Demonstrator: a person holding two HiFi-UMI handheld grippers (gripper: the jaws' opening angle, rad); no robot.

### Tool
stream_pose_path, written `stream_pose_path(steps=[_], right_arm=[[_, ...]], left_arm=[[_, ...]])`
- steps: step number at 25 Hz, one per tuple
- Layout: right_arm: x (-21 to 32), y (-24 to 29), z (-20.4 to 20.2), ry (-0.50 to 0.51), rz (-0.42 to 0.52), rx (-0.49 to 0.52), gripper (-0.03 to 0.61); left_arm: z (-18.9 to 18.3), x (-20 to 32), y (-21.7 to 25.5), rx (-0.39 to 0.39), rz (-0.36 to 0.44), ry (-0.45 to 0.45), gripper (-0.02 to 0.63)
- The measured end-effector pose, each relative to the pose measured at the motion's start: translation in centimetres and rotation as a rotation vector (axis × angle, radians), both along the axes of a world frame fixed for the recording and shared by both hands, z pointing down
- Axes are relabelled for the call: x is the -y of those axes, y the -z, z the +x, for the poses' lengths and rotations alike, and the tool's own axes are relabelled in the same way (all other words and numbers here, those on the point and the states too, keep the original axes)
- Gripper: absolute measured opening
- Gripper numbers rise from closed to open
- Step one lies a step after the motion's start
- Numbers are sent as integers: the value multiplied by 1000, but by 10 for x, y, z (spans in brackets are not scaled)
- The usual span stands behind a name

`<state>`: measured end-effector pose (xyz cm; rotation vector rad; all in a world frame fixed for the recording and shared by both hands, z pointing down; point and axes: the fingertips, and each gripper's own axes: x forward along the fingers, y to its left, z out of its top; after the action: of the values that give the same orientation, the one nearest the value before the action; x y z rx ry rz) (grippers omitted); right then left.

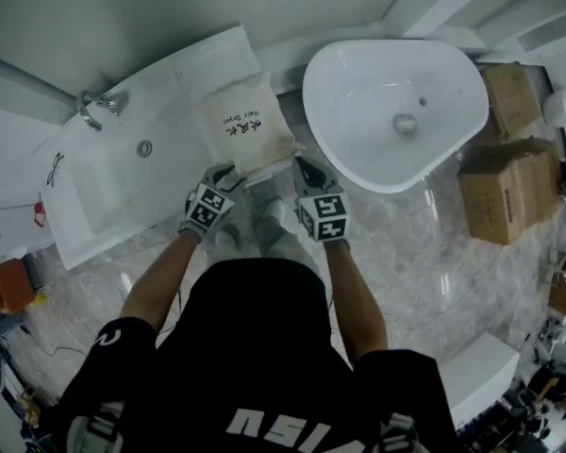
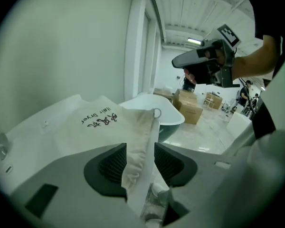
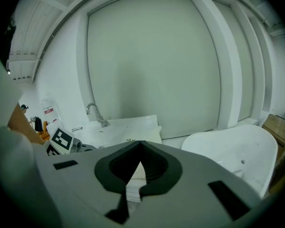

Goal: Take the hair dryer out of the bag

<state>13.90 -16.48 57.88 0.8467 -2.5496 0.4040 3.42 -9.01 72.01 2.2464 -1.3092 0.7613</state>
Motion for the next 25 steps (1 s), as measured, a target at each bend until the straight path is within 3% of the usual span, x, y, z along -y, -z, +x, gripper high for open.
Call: stream_pose_path(steps=[7, 14, 25], right_arm=[[12, -41, 2, 32, -39, -54, -5], [14, -60, 4, 43, -77, -65, -5], [18, -65, 3, 65, -123, -78, -5]], left_arm=[[1, 7, -24, 51, -52, -1, 164], [8, 8, -31, 277, -57, -120, 163], [13, 32, -40, 397, -98, -116, 138]])
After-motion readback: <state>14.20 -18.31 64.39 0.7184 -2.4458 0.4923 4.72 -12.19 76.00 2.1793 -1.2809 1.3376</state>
